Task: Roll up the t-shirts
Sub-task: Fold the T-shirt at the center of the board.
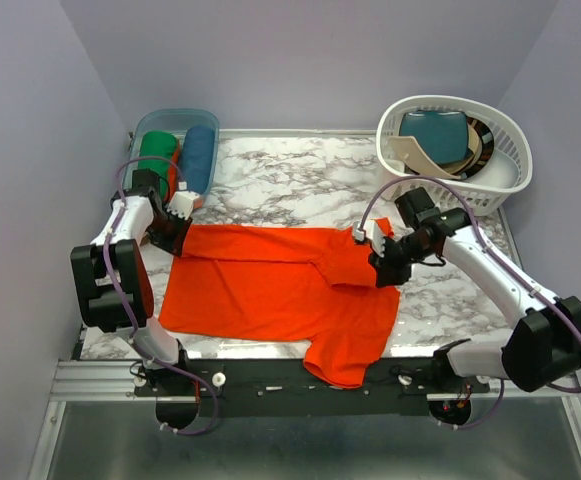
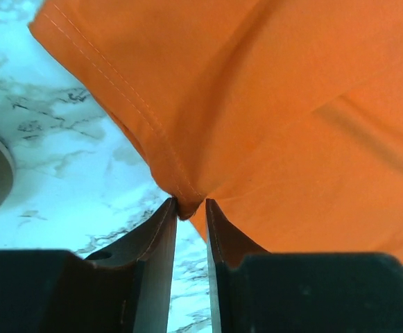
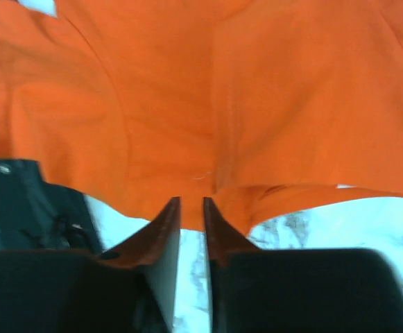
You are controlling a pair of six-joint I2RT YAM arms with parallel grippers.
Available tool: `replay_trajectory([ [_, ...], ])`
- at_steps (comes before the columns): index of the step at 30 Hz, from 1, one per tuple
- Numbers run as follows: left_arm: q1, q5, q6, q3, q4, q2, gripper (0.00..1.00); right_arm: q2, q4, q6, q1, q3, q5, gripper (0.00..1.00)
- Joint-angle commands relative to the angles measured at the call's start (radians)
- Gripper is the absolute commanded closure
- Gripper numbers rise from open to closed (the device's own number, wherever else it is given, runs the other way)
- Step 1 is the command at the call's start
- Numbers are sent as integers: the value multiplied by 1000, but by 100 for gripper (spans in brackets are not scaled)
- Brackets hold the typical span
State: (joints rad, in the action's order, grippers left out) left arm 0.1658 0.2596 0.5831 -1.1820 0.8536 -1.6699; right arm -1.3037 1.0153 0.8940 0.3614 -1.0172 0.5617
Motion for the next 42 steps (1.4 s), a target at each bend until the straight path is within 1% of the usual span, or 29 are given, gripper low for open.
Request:
replay_trajectory([
  [1, -3, -23, -5, 15, -28, 59, 66, -75, 32, -219, 7, -144, 73, 67],
  [3, -3, -22, -3, -30, -18, 55, 66, -110, 13, -259, -2, -210, 83, 67],
  [4, -3, -22, -2, -44, -16, 56, 66, -127, 9, -268, -12, -272, 92, 67],
  [7, -3, -51, 29, -80, -30, 70, 66, -202, -38, -329, -65, -357, 99, 66],
  [9, -2, -78, 37, -96, -40, 73, 66, -253, -107, -375, -93, -372, 14, 66],
  [12, -2, -100, 57, -96, -31, 65, 67, -314, -167, -353, -113, -385, -74, 66],
  [14, -3, -61, 40, -79, -28, 67, 67, -345, -231, -337, -113, -365, -149, 66],
  [17, -25, -34, 5, -33, -45, 65, 67, -431, -248, -320, -111, -374, -230, 66],
  [21, -60, -58, -61, 51, -154, 59, 67, -511, -303, -306, -111, -389, -296, 66],
  [24, -68, -71, -55, 88, -182, 50, 64, -560, -297, -294, -111, -411, -327, 66],
  [26, -66, -79, -26, 116, -192, 48, 62, -589, -290, -277, -113, -422, -341, 65],
  [33, -68, -140, 72, 226, -244, 56, 63, -657, -274, -247, -111, -431, -391, 64],
  [35, -68, -154, 96, 237, -258, 62, 68, -667, -268, -247, -113, -437, -396, 65],
  [37, -68, -160, 138, 251, -284, 81, 70, -677, -256, -245, -111, -446, -395, 64],
  [40, -66, -152, 199, 248, -280, 102, 75, -689, -248, -236, -111, -442, -401, 64],
  [42, -66, -146, 213, 228, -262, 108, 76, -695, -245, -230, -113, -439, -405, 64],
])
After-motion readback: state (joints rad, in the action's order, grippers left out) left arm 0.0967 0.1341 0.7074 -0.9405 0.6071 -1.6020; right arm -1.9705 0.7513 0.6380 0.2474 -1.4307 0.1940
